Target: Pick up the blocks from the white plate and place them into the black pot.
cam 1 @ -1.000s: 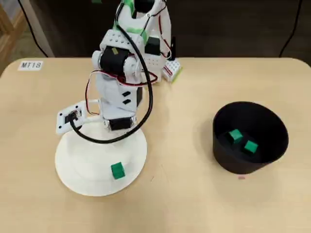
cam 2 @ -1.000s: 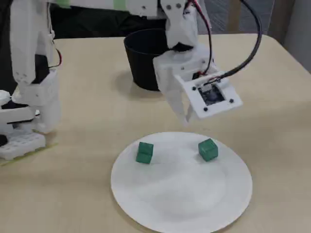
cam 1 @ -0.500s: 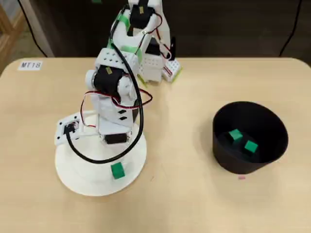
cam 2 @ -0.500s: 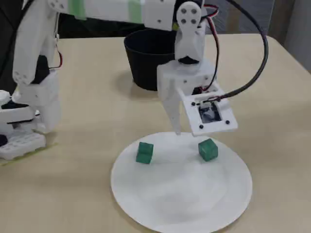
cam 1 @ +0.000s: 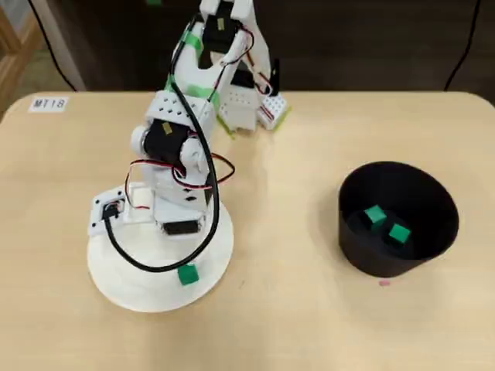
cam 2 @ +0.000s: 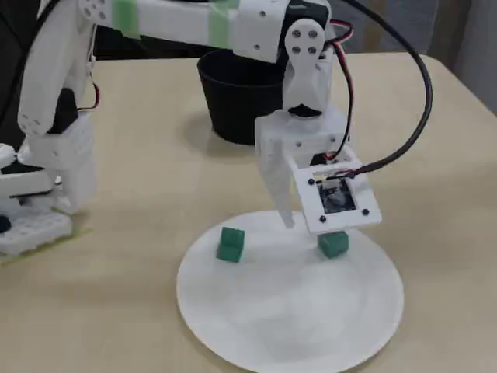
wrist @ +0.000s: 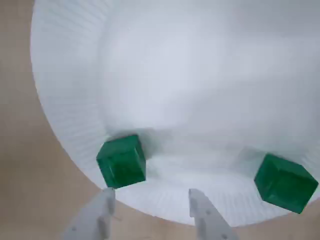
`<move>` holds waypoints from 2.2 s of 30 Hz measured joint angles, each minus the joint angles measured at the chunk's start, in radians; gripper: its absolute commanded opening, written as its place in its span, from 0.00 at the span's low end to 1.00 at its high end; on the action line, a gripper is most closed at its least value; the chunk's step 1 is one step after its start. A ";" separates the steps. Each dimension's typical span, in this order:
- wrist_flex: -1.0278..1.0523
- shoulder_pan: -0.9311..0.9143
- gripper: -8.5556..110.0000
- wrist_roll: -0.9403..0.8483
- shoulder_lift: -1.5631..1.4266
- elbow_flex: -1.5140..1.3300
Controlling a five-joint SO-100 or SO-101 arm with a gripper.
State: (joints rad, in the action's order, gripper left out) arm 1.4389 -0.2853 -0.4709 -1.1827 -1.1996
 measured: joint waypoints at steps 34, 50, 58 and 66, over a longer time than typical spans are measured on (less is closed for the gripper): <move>-0.170 -0.003 0.31 0.104 0.130 0.000; -0.273 0.003 0.05 0.173 0.158 0.032; -0.316 0.029 0.05 0.179 0.132 0.052; -0.344 0.058 0.05 0.232 -0.023 0.052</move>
State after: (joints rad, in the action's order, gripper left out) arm 1.0953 -0.2270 -0.2393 -1.2057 -1.1474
